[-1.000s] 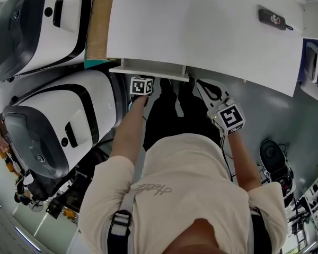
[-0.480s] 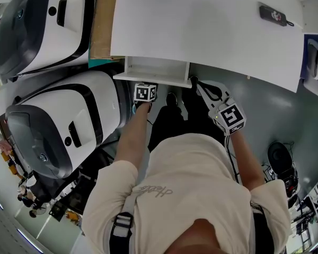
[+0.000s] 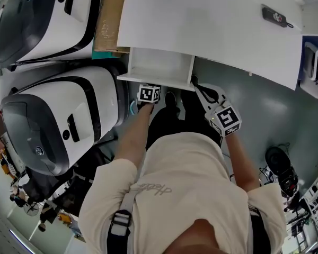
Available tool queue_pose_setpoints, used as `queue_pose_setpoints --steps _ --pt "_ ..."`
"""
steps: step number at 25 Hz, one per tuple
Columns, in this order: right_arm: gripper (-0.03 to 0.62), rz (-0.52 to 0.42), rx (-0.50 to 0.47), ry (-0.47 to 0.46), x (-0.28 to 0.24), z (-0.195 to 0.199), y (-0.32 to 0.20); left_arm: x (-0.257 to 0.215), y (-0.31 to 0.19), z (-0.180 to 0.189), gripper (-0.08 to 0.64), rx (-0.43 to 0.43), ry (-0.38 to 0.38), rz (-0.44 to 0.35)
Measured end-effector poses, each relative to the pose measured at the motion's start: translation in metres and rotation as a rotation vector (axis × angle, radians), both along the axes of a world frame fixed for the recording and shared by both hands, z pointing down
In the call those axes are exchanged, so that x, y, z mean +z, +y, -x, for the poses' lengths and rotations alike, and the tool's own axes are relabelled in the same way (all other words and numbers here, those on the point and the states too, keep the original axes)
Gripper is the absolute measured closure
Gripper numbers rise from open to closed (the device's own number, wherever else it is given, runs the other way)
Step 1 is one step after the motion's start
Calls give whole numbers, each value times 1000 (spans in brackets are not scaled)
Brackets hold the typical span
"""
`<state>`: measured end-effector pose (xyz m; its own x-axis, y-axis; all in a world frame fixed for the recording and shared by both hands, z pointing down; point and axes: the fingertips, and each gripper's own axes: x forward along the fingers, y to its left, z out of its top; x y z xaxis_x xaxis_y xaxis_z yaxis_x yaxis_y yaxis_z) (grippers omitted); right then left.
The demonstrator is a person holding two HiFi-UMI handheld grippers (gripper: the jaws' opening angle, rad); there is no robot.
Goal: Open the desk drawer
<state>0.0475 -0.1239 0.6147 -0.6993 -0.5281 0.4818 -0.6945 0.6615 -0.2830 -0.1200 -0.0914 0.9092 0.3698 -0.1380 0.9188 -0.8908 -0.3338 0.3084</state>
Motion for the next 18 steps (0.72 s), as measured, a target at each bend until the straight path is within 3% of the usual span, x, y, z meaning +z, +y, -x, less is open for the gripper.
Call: queue_pose_setpoints --steps 18 --pt "594 29 57 40 5 22 56 -3 40 11 486 -9 26 -10"
